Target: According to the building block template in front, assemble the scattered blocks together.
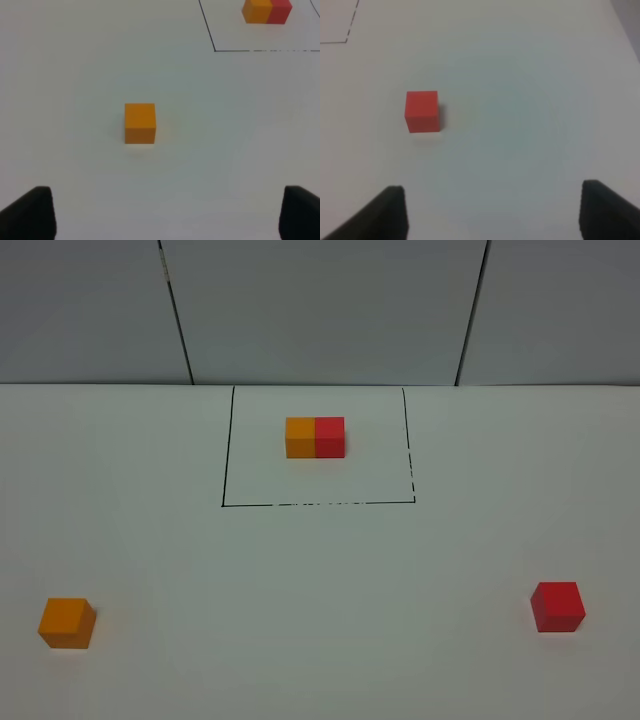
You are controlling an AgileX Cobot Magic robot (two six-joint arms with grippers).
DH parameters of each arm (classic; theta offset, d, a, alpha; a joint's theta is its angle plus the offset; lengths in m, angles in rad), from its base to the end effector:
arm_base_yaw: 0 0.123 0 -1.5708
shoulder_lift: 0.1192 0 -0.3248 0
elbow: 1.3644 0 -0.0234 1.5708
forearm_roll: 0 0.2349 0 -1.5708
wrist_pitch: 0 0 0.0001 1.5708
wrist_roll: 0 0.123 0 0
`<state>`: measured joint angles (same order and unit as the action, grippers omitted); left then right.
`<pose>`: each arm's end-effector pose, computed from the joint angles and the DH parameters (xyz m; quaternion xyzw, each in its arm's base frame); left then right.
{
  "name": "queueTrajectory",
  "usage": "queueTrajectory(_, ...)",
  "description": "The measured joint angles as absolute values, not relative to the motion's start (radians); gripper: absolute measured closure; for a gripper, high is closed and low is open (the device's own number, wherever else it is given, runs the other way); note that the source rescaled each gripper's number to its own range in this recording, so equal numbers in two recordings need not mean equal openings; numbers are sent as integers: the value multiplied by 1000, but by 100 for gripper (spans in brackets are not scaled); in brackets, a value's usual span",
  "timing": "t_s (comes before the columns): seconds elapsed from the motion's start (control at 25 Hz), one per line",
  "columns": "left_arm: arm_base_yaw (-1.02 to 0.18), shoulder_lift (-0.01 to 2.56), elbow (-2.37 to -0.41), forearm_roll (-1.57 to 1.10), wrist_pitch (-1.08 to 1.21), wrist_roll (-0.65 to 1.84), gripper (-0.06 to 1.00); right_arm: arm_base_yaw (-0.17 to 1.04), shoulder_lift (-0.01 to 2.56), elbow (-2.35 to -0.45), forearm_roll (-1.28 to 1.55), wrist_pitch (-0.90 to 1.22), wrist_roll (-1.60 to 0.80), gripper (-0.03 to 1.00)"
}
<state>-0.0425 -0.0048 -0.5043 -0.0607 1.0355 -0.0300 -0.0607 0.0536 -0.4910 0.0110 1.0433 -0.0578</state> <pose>-0.0305 -0.0051 0.2591 0.0062 0.8438 -0.0497 0.5344 -0.0215 0.0025 0.2557 0.0013 0.8648 -0.0242 0.5016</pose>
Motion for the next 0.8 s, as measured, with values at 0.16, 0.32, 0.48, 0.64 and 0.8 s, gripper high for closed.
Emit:
queueTrajectory(0.16,-43,5,-515,-57,1035,-44,-6,-61,54,-491,11,1043,-58,51)
queueTrajectory(0.32,-43,118,-579,-10,1044,-91,-6,-61,54,-491,11,1043,-58,51)
queueTrajectory(0.48,-43,297,-669,49,1081,-133,-6,-61,54,-491,11,1043,-58,51)
queueTrajectory(0.64,-43,513,-774,69,1101,-173,-6,-61,54,-491,11,1043,-58,51)
queueTrajectory(0.8,-43,721,-870,69,1126,-171,-6,-61,54,-491,11,1043,-58,51)
